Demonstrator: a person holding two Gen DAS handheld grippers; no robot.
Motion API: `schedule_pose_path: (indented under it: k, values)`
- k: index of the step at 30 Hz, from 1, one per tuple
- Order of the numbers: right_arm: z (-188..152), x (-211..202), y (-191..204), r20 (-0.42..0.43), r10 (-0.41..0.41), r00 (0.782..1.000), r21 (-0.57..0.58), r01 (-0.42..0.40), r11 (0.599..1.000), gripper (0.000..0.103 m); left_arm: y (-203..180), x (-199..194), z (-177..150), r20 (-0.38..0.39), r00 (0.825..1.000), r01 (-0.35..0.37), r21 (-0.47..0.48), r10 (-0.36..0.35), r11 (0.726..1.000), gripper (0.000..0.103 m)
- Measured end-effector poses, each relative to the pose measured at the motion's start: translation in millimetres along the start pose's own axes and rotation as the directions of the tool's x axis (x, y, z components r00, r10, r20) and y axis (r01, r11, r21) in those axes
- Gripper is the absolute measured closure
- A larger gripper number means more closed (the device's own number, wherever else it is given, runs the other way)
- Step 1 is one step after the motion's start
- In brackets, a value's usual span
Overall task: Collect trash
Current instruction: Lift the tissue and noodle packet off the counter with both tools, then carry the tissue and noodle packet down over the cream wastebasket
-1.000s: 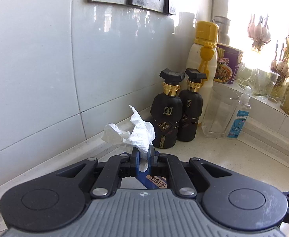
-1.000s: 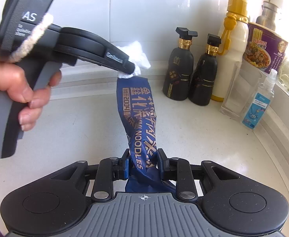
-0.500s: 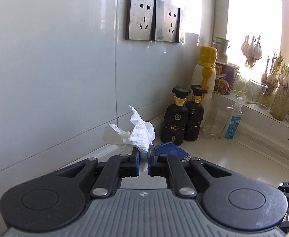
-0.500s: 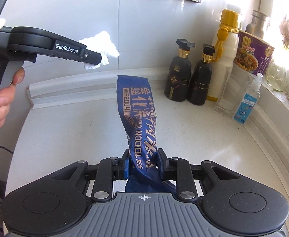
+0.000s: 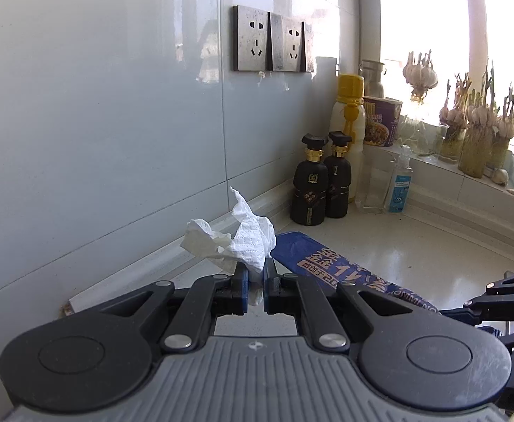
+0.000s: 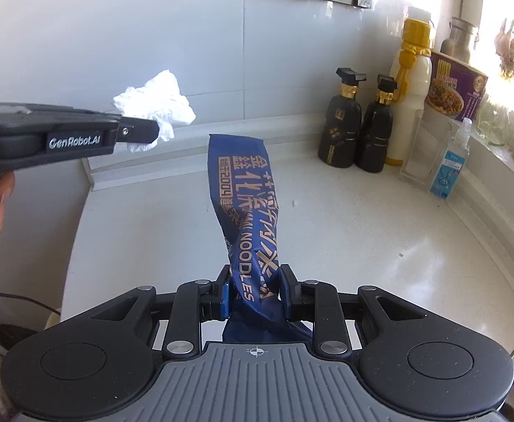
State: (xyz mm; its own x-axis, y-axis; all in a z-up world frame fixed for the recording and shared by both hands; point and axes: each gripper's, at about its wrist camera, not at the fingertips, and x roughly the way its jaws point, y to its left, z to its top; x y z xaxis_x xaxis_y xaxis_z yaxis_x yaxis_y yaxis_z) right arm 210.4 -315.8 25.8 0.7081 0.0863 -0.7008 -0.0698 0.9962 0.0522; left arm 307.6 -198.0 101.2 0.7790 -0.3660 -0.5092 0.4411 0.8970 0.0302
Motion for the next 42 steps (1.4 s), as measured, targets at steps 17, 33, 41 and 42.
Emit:
schedule_pose_path:
  k: [17, 33, 41, 42]
  values:
    - [-31.3, -10.7, 104.9, 0.016, 0.149, 0.989, 0.013, -0.149, 0.989, 0.078, 82.4, -79.2, -106.5, -0.044, 0.999, -0.039, -0.211, 0.031, 0.977, 0.096]
    - [-40.3, 3.8, 209.5, -0.018, 0.291, 0.956, -0.103, -0.292, 0.951, 0.078, 109.4, -120.7, -171.4, -0.029, 0.989, -0.15, -0.318, 0.148, 0.936, 0.096]
    - [-43.0, 27.9, 248.9, -0.077, 0.31, 0.948, -0.165, -0.319, 0.933, 0.078, 128.1, -118.3, -207.7, -0.081, 0.981, -0.192, -0.39, 0.174, 0.901, 0.096]
    - [-44.2, 31.1, 252.5, -0.084, 0.31, 0.947, -0.174, -0.32, 0.931, 0.078, 130.4, -116.2, -211.7, -0.089, 0.981, -0.195, -0.402, 0.173, 0.895, 0.096]
